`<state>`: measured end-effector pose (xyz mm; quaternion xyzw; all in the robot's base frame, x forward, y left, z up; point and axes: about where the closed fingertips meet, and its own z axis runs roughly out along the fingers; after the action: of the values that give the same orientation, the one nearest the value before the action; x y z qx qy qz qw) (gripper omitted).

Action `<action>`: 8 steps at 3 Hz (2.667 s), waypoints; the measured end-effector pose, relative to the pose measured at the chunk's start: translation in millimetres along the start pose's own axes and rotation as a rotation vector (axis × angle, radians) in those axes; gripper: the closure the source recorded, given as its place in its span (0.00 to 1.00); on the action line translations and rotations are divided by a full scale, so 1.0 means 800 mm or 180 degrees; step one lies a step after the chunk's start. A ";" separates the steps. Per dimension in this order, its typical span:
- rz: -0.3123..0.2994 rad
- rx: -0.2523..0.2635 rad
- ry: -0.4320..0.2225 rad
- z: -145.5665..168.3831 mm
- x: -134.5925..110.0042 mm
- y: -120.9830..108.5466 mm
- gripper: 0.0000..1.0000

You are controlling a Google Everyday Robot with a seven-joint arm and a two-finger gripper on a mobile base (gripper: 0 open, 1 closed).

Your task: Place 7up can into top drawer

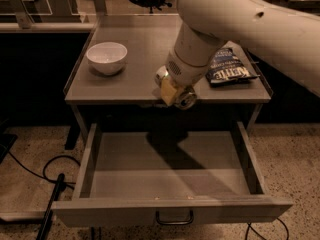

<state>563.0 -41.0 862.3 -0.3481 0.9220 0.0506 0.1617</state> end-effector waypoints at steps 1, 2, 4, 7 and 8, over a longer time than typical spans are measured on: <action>-0.0006 -0.0200 0.0151 -0.014 0.053 0.054 1.00; 0.0015 -0.0230 0.0148 -0.008 0.055 0.062 1.00; 0.0235 -0.0783 0.0363 0.088 0.076 0.136 1.00; 0.0388 -0.1048 0.0545 0.151 0.086 0.162 1.00; 0.0579 -0.0912 0.0741 0.197 0.111 0.164 1.00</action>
Offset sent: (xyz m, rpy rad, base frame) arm -0.0501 0.0025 -0.0022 0.0099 0.0586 0.0183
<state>455.6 34.7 681.3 -0.2863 0.9455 0.1551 -0.0023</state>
